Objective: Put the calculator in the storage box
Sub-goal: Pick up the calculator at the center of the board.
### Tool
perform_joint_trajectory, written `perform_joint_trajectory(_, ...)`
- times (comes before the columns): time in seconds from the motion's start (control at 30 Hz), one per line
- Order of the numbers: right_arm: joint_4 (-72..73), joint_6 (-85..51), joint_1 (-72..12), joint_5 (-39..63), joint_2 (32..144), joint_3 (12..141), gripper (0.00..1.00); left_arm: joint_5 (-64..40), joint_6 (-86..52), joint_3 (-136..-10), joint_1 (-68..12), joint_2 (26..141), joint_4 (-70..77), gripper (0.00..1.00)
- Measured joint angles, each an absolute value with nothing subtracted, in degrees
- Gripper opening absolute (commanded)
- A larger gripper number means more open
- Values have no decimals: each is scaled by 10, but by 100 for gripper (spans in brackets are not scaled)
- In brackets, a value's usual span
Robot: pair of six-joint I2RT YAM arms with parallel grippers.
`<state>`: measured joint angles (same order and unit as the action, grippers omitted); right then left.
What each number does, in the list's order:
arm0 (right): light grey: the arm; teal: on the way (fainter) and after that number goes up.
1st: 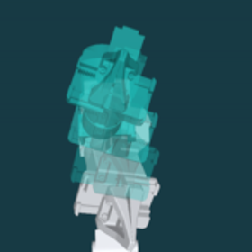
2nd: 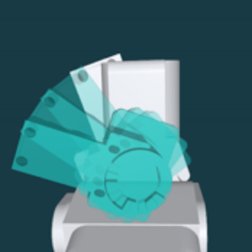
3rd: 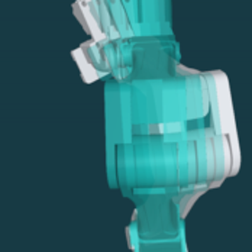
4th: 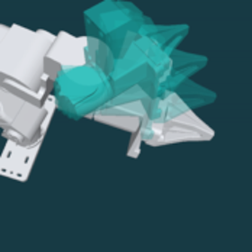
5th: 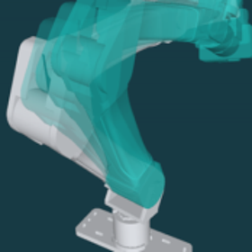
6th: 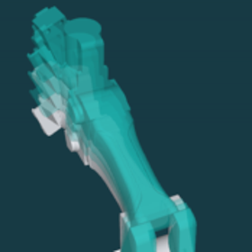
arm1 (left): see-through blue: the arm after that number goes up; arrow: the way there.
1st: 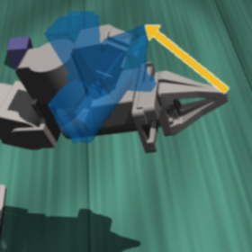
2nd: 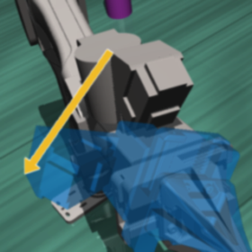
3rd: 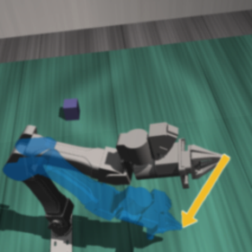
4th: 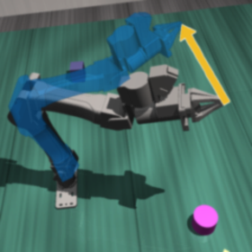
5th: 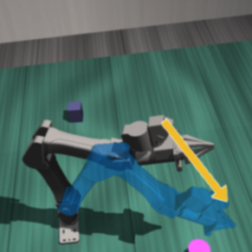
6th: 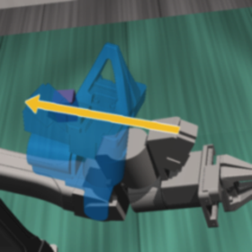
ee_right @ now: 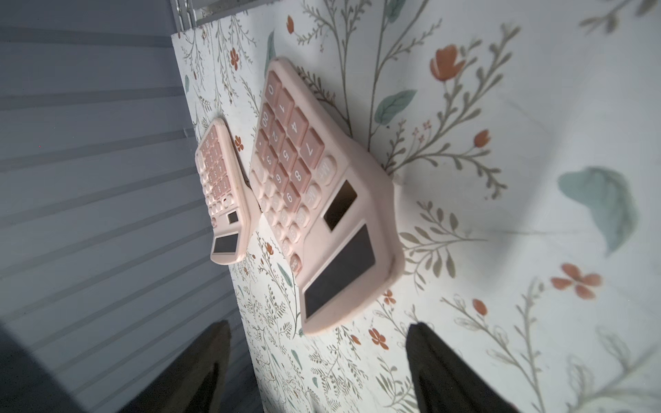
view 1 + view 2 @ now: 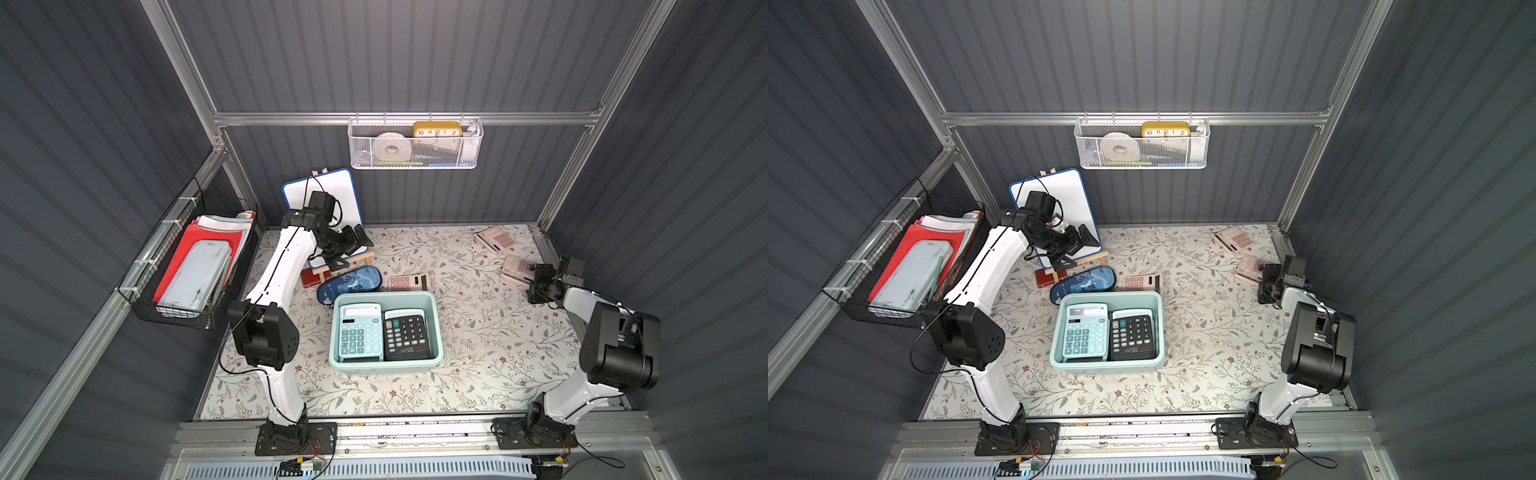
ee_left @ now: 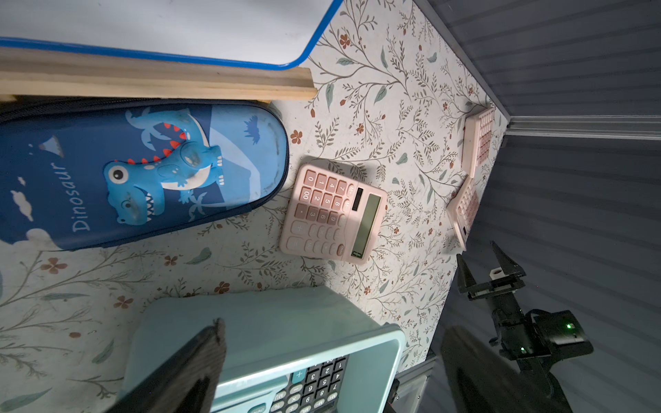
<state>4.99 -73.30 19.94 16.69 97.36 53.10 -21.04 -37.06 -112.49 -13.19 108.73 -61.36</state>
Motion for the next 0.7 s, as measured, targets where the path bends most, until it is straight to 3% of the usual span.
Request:
perform_joint_trajectory(0.37,108,-797,198,163,1027,535,82,-210,-371,-1137,-132,1093,-618,99)
perform_joint_trajectory(0.7,97,-816,186,163,947,494,99,-207,-371,-1137,-132,1093,-619,99)
